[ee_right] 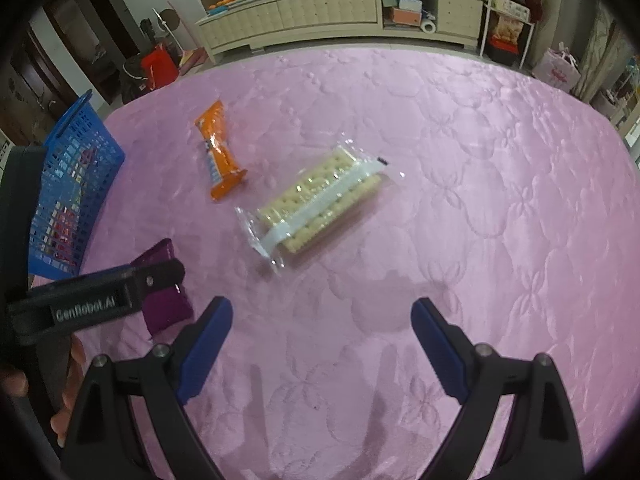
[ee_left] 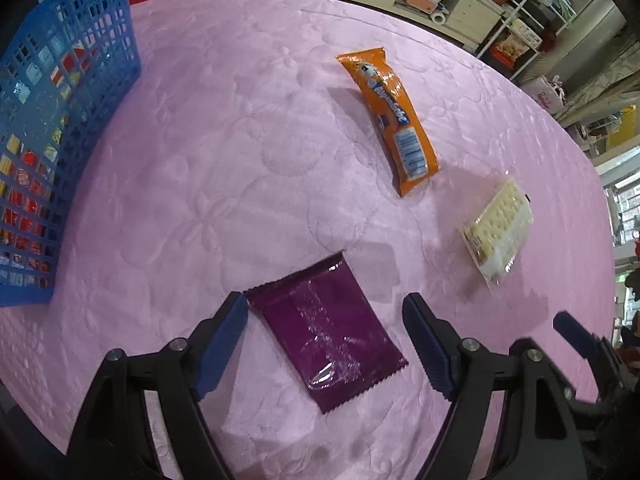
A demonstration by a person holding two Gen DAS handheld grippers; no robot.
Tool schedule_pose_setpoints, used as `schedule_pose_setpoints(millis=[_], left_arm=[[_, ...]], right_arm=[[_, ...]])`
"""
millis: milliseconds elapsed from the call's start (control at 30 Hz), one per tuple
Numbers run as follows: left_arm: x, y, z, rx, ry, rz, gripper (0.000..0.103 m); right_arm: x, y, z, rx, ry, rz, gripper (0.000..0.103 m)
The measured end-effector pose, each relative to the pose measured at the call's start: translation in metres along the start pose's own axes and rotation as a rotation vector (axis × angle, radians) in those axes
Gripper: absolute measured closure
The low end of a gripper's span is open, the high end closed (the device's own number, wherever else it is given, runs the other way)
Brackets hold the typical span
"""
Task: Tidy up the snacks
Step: 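Grasp the purple pouch with the left tool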
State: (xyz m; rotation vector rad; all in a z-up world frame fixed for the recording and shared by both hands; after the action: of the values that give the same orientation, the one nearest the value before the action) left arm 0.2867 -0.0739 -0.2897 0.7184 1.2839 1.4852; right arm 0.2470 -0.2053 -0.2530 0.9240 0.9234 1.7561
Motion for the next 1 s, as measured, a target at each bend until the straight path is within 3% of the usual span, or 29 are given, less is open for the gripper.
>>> schedule_pose_setpoints(millis=[167,300,467,733,1000], left_arm=[[-0.008,-0.003,-0.004,0.025,-0.044,0.059,0.026],[-0.018,-0.007,-0.009,0.024,-0.131,0.138,0.038],[-0.018,-0.007,-0.005,0.032,-0.167,0.129,0.05],[-0.019,-0.003,-0.008,0.018,-0.233,0.093,0.051],[-0.011,0.028,-0.007,-0.056,-0.263,0.008,0.051]], right_arm=[[-0.005,0.003,-0.007,-0.002,-0.016,0.004,0.01],[-0.008,0.005,-0.008,-0.002,-0.023,0.009,0.01],[-0.01,0.009,-0.011,-0.001,-0.028,0.013,0.01],[-0.003,0.011,-0.008,0.008,-0.031,0.023,0.01],[0.002,0.006,0.011,0.006,-0.039,0.018,0.01]])
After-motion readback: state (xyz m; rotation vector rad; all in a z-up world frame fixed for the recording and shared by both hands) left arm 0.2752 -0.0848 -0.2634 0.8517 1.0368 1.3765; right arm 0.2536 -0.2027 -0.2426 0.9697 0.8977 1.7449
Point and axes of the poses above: each gripper's, at about its wrist camera, not at the fingertips, and y roughly against the way its jaws point, x to its left, z to its top, the point moved 6 cm from there along -y, roughly the way its jaws point, and after that the axes turned 1 degree about -y, right-handed, at the moved point
